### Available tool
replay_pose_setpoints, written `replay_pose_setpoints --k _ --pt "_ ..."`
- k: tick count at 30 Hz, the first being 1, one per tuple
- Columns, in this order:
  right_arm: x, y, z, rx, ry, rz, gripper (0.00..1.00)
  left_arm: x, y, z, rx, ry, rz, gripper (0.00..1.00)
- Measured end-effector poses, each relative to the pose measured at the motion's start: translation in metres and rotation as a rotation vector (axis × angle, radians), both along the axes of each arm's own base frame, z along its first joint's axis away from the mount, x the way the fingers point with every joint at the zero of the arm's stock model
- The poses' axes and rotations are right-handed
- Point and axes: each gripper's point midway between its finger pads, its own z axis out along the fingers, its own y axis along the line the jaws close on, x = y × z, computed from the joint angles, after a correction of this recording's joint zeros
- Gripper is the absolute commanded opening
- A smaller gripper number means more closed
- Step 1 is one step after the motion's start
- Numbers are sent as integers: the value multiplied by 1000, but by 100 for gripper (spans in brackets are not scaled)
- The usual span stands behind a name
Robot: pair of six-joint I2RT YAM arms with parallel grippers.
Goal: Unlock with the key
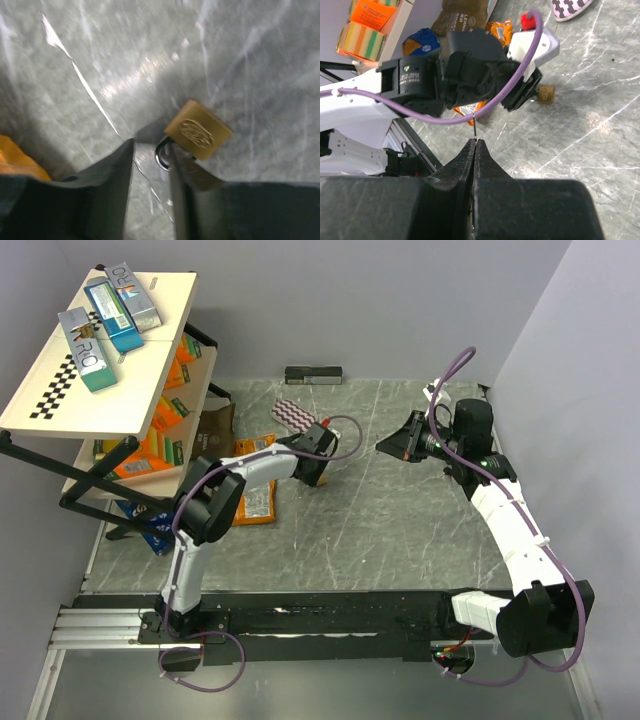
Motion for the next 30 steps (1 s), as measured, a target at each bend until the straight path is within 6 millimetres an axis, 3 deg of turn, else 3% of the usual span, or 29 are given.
replay_pose_setpoints --k 12,20,30 --pt "0 0 0 0 0 0 0 46 -28 3 -46 -19 32 49" --pt "0 0 0 -1 0 -1 0 38 -48 2 -140 32 -19 52" --pt "0 0 -3 -1 4 -1 0 28 -54 11 -199 65 -20 57"
